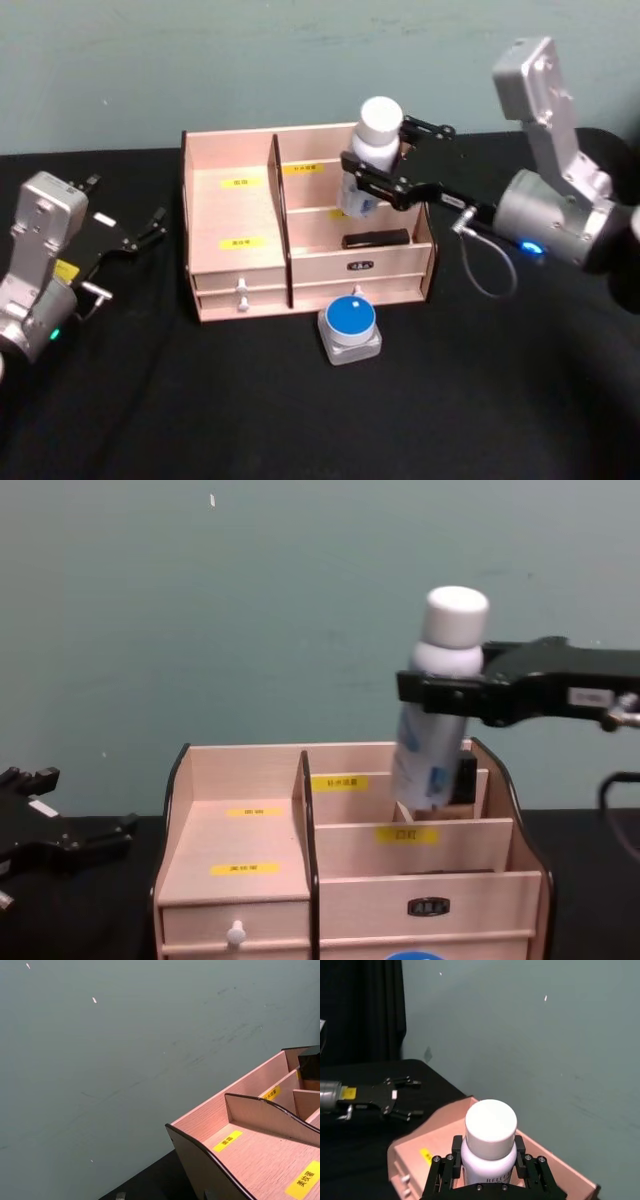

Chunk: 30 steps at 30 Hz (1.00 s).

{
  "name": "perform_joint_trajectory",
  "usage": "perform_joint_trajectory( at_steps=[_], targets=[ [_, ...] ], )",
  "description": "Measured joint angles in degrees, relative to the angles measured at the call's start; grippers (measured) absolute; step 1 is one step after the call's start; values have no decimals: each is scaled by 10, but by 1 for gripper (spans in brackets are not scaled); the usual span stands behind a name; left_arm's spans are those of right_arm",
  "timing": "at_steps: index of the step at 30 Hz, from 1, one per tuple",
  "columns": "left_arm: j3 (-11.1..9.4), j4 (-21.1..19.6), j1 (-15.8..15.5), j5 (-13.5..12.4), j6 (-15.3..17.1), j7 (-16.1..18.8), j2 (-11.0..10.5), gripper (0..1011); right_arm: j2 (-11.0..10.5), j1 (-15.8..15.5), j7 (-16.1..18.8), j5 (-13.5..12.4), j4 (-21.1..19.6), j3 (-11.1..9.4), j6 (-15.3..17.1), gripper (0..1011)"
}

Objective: Pick up the facial cleanser and watermelon frost from the table and place them into the tiered storage box.

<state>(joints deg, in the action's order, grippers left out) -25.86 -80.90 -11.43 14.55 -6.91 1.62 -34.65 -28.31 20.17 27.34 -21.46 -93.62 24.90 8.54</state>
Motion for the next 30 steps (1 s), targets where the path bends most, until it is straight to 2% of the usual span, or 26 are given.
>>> perform_joint_trajectory(
  at_steps=[5, 13, 22, 30],
  targets=[
    [0, 0, 0, 0, 0, 0, 0, 1010, 27, 38, -1, 17, 49, 17, -11, 602],
    [0, 0, 0, 0, 0, 0, 0, 1009, 58, 74, -3, 31, 109, 30, -19, 602],
    [0, 0, 0, 0, 0, 0, 0, 1010, 85, 104, 5, 43, 162, 44, -24, 602],
    [0, 0, 0, 0, 0, 0, 0, 1010, 100, 118, 7, 51, 189, 49, -28, 602]
  ],
)
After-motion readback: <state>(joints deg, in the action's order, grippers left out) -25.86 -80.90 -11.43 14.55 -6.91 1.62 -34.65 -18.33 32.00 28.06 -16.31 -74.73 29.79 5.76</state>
